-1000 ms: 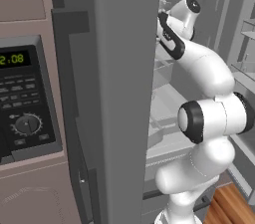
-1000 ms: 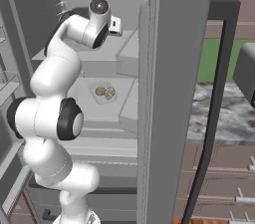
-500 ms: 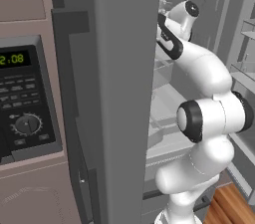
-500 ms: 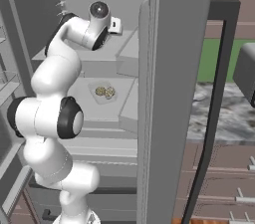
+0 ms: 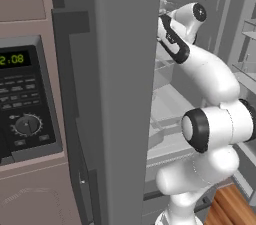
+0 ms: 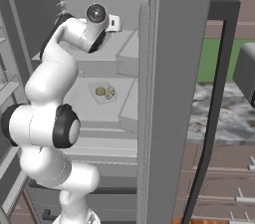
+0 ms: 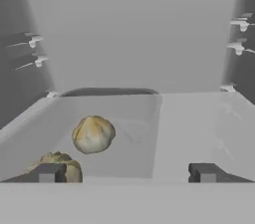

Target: Place two dumplings into each of the tupperware containers and then place the containers in the fridge.

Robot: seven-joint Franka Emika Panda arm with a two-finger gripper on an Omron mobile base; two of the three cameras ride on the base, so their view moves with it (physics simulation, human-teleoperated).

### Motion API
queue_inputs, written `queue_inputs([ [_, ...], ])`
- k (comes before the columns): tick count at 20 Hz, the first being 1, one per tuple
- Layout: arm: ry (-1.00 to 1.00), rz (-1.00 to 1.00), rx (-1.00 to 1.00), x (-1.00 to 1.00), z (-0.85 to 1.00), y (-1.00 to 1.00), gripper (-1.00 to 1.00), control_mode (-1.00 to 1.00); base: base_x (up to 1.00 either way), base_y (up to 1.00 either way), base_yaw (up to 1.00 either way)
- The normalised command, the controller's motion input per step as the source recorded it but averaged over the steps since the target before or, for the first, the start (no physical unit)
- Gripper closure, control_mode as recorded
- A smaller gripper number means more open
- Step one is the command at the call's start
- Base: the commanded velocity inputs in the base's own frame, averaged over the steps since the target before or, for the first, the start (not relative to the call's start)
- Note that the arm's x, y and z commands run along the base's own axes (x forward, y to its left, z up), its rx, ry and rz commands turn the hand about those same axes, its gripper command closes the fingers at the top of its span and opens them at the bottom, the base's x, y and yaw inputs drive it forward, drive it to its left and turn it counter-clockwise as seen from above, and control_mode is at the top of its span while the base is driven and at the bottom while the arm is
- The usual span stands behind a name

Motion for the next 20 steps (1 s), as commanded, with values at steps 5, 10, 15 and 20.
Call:
queue_inputs([
  [5,0.00,-0.06,0.00,-1.00,0.25,-0.21,-1.00,-1.00,0.00,0.00,0.00],
  [10,0.09,-0.05,-0.01,-1.00,0.30,-0.03,-1.00,-1.00,0.00,0.00,0.00],
  [15,0.25,-0.03,-0.06,-1.00,0.11,0.13,-1.00,-1.00,0.00,0.00,0.00],
  [20,0.26,-0.01,-0.06,-1.00,0.00,0.10,-1.00,-1.00,0.00,0.00,0.00],
])
